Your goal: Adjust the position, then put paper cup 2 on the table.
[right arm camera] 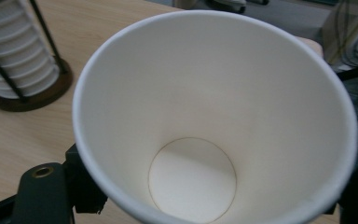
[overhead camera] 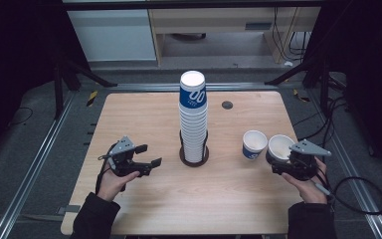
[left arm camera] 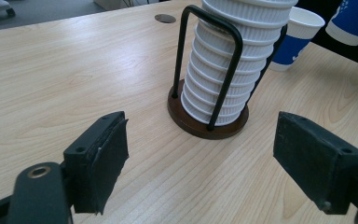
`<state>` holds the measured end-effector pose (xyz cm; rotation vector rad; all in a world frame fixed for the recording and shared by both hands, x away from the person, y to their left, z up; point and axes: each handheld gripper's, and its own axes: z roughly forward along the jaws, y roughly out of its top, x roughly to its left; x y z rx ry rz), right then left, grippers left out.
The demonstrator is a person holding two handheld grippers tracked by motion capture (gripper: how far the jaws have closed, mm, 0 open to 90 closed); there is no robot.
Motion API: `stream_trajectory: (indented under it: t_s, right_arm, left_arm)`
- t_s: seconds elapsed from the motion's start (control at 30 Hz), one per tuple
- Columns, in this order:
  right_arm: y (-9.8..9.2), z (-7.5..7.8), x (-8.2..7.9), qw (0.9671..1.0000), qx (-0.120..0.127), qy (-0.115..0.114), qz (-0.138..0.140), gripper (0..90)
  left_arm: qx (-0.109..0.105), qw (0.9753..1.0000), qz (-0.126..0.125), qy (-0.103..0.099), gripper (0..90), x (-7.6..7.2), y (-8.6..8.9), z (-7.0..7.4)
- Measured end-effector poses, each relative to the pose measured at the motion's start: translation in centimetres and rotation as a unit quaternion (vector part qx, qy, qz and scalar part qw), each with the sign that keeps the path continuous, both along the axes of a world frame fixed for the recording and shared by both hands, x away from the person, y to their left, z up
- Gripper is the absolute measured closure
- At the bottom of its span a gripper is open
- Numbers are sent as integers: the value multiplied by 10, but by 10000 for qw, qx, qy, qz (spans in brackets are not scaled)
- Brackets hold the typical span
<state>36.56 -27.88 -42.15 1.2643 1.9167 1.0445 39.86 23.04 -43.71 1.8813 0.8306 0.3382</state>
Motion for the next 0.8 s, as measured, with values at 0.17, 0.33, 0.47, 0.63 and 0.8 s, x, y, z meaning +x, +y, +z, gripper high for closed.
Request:
stream_trajectory:
  t_s: [0.17, 0.33, 0.47, 0.63, 0.8]
  right_arm:
    - [-7, -3, 8, 9990, 4, -7, -438, 213]
    - [-14, -12, 23, 9982, 4, 79, -593, 213]
    - [-16, -18, 37, 9980, 100, 105, -622, 213]
    - [-14, -26, 45, 9976, 15, 213, -655, 213]
    - [-18, -32, 51, 9974, 77, 327, -634, 213]
  left_arm:
    - [25, 10000, -36, 9, 172, 0, -2, 0]
    - [40, 10000, -43, 25, 172, 0, -3, -1]
    - [20, 10000, -52, 18, 172, 0, -3, -1]
    - [22, 10000, -72, 11, 172, 0, -3, 0]
    - [31, 10000, -76, 14, 172, -1, -4, 0]
